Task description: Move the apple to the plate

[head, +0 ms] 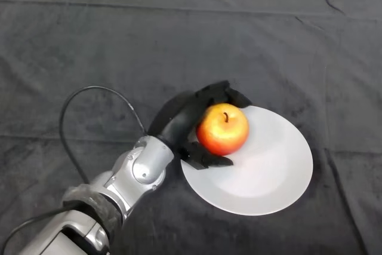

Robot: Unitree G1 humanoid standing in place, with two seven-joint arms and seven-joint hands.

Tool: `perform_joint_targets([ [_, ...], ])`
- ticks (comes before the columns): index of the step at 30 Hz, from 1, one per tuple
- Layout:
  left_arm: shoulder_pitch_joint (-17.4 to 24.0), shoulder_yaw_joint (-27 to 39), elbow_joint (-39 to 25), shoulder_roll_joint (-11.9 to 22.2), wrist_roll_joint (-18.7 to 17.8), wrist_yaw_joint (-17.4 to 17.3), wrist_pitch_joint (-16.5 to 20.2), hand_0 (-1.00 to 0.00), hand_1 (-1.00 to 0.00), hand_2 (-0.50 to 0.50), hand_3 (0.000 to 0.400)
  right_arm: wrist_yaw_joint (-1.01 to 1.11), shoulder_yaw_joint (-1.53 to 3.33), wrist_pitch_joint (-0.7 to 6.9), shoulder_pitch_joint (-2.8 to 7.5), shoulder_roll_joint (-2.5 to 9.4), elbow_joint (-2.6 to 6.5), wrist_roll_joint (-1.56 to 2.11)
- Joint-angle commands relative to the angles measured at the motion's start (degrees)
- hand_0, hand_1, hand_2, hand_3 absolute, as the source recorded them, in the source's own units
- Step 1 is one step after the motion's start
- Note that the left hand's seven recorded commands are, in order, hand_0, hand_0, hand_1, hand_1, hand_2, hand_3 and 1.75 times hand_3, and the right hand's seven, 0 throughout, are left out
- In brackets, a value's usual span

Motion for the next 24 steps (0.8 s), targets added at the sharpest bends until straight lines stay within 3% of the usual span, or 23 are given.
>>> perform_joint_targets([
  [1,-3.5,-2.4,-1.9,-0.2,0.6,0.1,0.7,-1.00,-1.00,0.00,0.400,0.71,1.40,0.41,3.87,2.29,1.96,-0.96],
  [13,-4.0,-9.3,-3.8,-0.1,-0.7,-0.1,2.7,-1.00,-1.00,0.00,0.400,0.68,1.43,0.33,3.81,2.29,2.11,-0.98],
  [15,-4.1,-10.1,-4.1,0.0,-0.9,-0.1,3.0,-1.00,-0.93,-0.03,0.400,0.68,1.43,0.32,3.80,2.29,2.12,-0.99],
  [18,-4.1,-11.3,-4.4,0.2,-1.2,0.0,3.5,-0.95,-0.65,-0.15,0.378,0.67,1.44,0.30,3.79,2.29,2.15,-0.99],
  [21,-4.0,-12.1,-4.5,0.5,-1.5,0.0,3.8,-0.71,-0.53,-0.09,0.285,0.67,1.44,0.29,3.77,2.29,2.18,-0.99],
  [22,-4.0,-12.4,-4.6,0.5,-1.6,0.0,4.0,-0.58,-0.29,-0.14,0.232,0.67,1.44,0.28,3.77,2.29,2.19,-1.00],
  [23,-4.0,-12.6,-4.6,0.6,-1.7,0.1,4.1,-0.58,-0.29,-0.14,0.232,0.66,1.44,0.28,3.77,2.29,2.19,-1.00],
  [24,-4.0,-12.8,-4.6,0.6,-1.7,0.1,4.2,-0.22,0.00,-0.11,0.088,0.66,1.45,0.27,3.76,2.29,2.20,-1.00],
])
